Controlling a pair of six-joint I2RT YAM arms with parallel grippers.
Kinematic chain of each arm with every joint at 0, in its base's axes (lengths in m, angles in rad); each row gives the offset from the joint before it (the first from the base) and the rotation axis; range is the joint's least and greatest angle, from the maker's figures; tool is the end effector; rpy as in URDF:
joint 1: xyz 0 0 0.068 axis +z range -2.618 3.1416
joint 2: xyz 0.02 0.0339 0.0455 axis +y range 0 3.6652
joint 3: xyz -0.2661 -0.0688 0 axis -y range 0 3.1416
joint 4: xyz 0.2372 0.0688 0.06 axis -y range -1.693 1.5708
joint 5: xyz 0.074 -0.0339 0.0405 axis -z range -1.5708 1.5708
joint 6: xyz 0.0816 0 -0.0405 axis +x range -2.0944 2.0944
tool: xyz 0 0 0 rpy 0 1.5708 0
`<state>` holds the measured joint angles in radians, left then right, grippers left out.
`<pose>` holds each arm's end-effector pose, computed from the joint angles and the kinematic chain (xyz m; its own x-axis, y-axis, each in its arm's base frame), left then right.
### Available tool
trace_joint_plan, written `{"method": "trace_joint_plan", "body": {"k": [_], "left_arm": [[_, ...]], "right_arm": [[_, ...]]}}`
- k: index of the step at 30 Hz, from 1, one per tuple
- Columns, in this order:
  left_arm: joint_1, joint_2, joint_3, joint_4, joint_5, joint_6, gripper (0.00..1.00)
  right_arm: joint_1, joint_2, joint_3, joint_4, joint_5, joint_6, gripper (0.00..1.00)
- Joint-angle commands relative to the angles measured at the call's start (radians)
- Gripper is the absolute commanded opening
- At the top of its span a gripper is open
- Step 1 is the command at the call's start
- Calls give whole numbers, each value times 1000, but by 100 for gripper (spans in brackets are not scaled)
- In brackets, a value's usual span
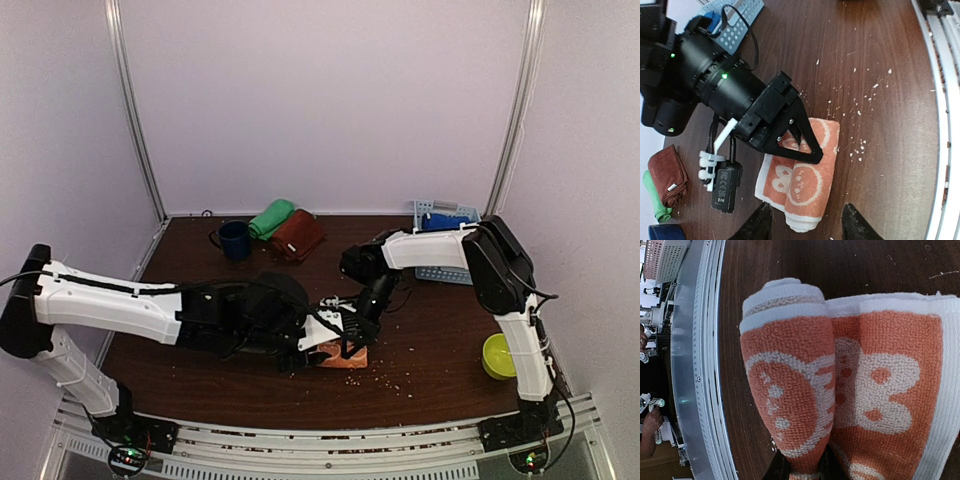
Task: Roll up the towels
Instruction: Roll the towel at the center of the board.
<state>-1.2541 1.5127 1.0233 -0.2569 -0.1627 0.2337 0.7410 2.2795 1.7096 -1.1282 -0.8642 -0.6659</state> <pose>0.1233 -0.3338 0.2157 0.0029 0.7250 -0.6888 0.9252 0.2595 0.2770 0.2600 0.3220 0.1121 -0.3487 -0.8627 -0.3662 -0.7407 0.0143 0.6717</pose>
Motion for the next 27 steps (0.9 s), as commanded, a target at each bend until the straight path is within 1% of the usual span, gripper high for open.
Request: {"method": "trace_joint_plan", "body": {"k": [1, 7, 9, 11, 14, 18, 21, 24, 27], "left_arm": [[4, 135, 76, -10, -78, 78, 50], [13, 292, 101, 19, -156, 112, 52], [21, 331, 111, 14, -123, 112, 53], [28, 361, 128, 15, -108, 102, 54], [28, 404, 142, 26, -160, 102, 54], [28, 411, 123, 65, -219, 105, 54], [28, 431, 123, 61, -228, 111, 50], [27, 435, 131, 44, -190, 109, 39], [27, 427, 136, 33, -137, 99, 32]], "right_arm": [[-3, 68, -23, 4, 108, 3, 17], [-3, 70, -15, -2, 111, 2, 17], [-3, 66, -23, 6, 111, 5, 17], [-3, 63, -27, 11, 110, 6, 17], [-3, 65, -25, 9, 107, 2, 17], [-3, 65, -23, 6, 103, -5, 17], [-3, 65, -14, 0, 93, -8, 17], [-3, 60, 2, -17, 74, -14, 17], [-3, 37, 17, -35, 64, -16, 18]]}}
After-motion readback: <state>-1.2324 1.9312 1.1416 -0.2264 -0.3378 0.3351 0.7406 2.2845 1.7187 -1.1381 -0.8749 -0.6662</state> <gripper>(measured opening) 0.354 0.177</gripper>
